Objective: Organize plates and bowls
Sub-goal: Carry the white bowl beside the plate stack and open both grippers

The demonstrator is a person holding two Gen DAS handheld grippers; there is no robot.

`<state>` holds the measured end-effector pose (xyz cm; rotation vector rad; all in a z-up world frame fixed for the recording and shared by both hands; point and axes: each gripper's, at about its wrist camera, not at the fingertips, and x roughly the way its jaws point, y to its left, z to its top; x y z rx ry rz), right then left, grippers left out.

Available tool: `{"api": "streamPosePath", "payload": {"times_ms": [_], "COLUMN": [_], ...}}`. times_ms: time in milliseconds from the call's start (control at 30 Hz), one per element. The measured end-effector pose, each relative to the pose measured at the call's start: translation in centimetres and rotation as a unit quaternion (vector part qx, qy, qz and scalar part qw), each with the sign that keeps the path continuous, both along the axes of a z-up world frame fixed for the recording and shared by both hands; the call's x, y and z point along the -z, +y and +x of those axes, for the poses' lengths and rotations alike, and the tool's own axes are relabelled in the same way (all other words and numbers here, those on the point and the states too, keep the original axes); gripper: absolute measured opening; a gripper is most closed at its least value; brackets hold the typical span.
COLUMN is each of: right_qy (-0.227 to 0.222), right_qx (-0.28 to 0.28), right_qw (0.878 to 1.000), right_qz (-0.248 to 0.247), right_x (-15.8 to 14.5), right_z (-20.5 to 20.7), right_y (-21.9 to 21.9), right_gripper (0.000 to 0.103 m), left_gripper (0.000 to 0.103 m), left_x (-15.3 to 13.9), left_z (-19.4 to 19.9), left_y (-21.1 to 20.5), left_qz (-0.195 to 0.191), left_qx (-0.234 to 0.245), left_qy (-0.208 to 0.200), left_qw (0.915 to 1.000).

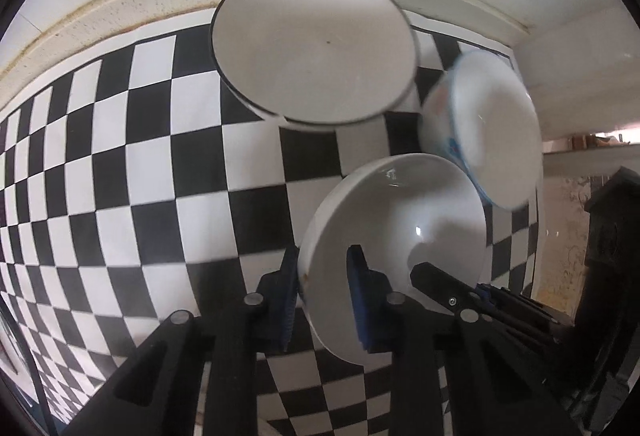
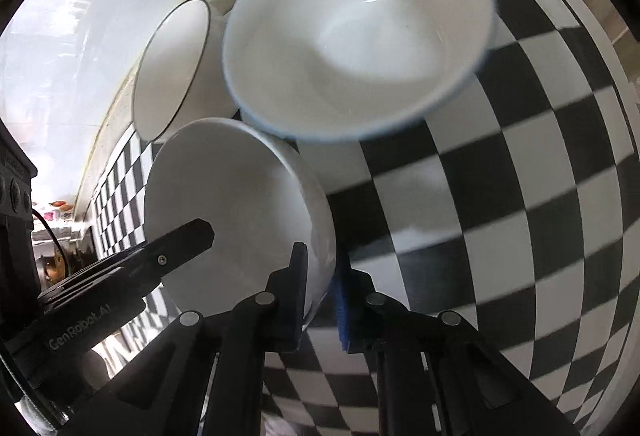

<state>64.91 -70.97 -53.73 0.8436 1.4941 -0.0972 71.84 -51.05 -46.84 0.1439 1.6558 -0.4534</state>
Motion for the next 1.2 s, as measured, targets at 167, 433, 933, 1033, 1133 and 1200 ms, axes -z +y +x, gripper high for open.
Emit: {"api": "streamPosePath", "payload": {"times_ms": [167, 433, 933, 1033, 1133, 1200], "right_qy": [-0.006, 0.007, 0.053, 0.055, 0.056, 0.058], "right_qx": [-0.016, -0.026, -0.046, -0.047, -0.051, -0.050], "right_qw": [1.000, 1.000, 0.998, 0.997, 0.997, 0.997], "right_qz": [-0.011, -0.014, -0.002, 0.002, 0.003, 0.008], "right_x": [-2.7, -5.2, -1.4, -0.9, -0.9, -0.8], "right_z": [-2.9, -10.0, -17.0, -17.0, -16.9, -16.9], "right_y": [0.5, 0.8, 4.4, 4.6, 4.5, 4.3], "right_gripper": [0.014, 0.014, 0.014, 0.014, 0.013, 0.014], "left_gripper": [0.021, 0.021, 0.021, 0.021, 0.021, 0.021], "left_x": [-2.0, -3.3, 1.9, 2.2, 2.2, 2.2], "left_z": [-3.5, -10.8, -18.6, -19.0, -19.3, -19.0], "left_y": [0.1, 0.2, -1.3, -1.8, -2.4, -2.5], "left_qz": [-0.003, -0.016, 0.038, 0.043, 0.044, 0.044], "left_qx": [0.016, 0.038, 0.082, 0.085, 0.084, 0.081], "left_qy": [0.001, 0.025, 0.080, 0.078, 0.075, 0.076], "left_qw": [0.9999, 0.9988, 0.9927, 0.9924, 0.9927, 0.9928]}}
